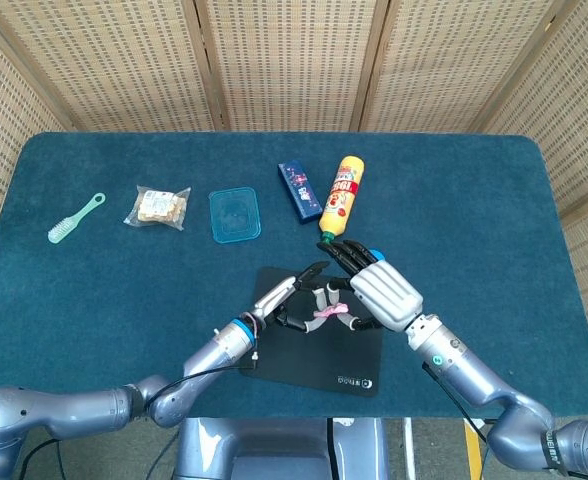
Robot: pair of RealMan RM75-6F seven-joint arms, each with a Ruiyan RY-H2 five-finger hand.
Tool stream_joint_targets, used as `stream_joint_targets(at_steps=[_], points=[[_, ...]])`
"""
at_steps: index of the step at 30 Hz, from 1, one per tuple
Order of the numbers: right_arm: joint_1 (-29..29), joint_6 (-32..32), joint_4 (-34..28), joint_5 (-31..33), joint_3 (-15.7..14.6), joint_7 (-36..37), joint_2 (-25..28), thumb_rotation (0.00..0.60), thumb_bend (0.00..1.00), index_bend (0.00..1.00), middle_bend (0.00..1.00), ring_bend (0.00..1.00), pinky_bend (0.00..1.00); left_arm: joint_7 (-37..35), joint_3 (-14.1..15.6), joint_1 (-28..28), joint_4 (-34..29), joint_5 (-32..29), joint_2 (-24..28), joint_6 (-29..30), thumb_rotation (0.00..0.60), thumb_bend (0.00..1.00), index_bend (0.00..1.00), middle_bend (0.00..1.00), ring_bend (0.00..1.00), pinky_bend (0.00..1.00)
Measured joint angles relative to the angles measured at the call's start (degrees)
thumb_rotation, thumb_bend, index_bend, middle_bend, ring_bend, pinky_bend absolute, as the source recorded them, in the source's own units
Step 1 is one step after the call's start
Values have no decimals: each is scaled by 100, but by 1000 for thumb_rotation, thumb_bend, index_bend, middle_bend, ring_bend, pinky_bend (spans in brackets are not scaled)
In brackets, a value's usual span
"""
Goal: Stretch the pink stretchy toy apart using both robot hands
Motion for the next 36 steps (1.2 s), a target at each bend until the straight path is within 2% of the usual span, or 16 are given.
stream_joint_targets(at_steps=[7,12,17,22,27,36], points=[[20,-8,9,57,-30,-69,-11,600,526,589,90,0,0,-15,-5,-3,-5,4,0,-11,600,580,683,0,0,0],[42,-35,1,41,-69,-142,9,600,591,723,118,0,0,-16,-3,2,-11,6,9,-12,600,580,683,0,0,0],[45,32,53,-68,-101,-231,6,600,617,796,131,0,0,-17,-9,10,-24,7,26,-2,600,580,683,0,0,0],[24,155,99,-156,-123,-168,-18,600,633,809,136,0,0,-4,-10,21,-26,-2,49,7,600,588,683,0,0,0],[32,193,126,-200,-146,-171,-9,600,652,811,139,0,0,18,-19,26,-14,-23,62,16,600,662,685,0,0,0],[34,308,191,-285,-159,-143,21,600,652,815,145,0,0,96,-18,51,54,-106,77,37,600,664,686,0,0,0]])
